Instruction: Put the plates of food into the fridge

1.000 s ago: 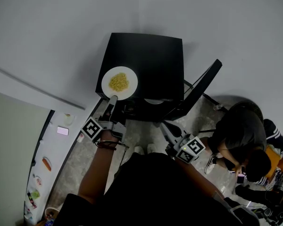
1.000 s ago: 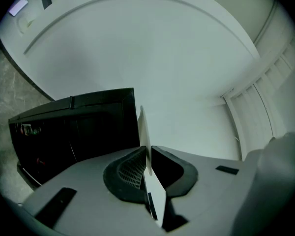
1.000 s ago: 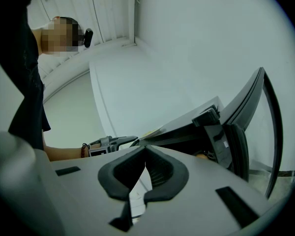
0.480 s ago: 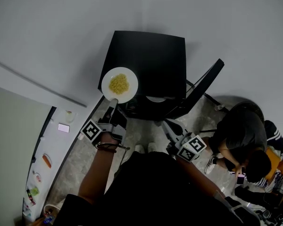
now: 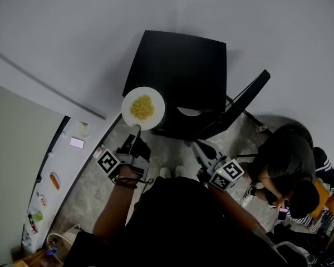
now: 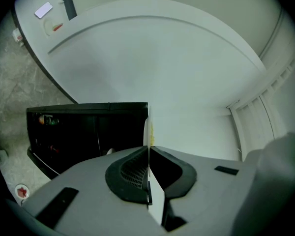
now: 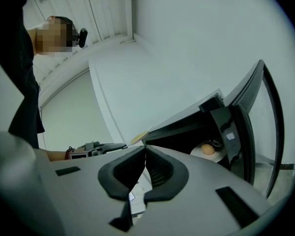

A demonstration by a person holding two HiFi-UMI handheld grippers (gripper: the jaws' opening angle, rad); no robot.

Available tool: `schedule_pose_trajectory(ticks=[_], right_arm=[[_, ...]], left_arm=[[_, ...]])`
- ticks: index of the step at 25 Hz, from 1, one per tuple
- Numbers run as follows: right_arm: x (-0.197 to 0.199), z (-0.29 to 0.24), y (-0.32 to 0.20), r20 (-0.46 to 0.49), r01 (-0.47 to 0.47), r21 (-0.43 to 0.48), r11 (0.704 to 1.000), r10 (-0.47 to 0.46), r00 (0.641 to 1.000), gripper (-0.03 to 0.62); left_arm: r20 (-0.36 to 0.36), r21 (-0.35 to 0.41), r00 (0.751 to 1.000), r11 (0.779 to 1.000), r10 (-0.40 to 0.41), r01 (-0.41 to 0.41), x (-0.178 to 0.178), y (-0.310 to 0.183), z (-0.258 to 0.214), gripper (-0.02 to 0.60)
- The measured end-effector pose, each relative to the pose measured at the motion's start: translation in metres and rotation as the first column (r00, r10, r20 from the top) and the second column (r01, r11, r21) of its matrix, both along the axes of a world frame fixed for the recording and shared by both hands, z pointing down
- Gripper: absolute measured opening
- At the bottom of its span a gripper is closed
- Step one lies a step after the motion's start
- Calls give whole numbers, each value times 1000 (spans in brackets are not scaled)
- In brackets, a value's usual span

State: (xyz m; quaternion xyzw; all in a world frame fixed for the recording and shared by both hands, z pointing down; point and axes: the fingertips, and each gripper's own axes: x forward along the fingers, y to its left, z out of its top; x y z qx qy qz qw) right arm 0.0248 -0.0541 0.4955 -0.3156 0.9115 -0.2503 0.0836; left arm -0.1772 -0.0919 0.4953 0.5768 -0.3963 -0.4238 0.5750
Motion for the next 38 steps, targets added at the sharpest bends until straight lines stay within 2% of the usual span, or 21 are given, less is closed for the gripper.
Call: schedule_pose_trajectory(ticks=[5,17,27,38], right_arm=[[-1,7,6,54,4,-58,998,0,999,26],[7,9,9,55,-22,-64,998,25,998,26],[25,16,12,46,-67,-88,994,71,996,26],[38,23,3,34,-116,-112,987,121,992,26]], left_arm=[[-3,2,1000,1000,-12,12,-3,24,3,31],[-2,-33,1000,999,31,-31,7,53,34,31],[14,-44,996,995,93,-93,16,31,90,31],[34,-85,991,989,126,-123,23,-21,138,31]])
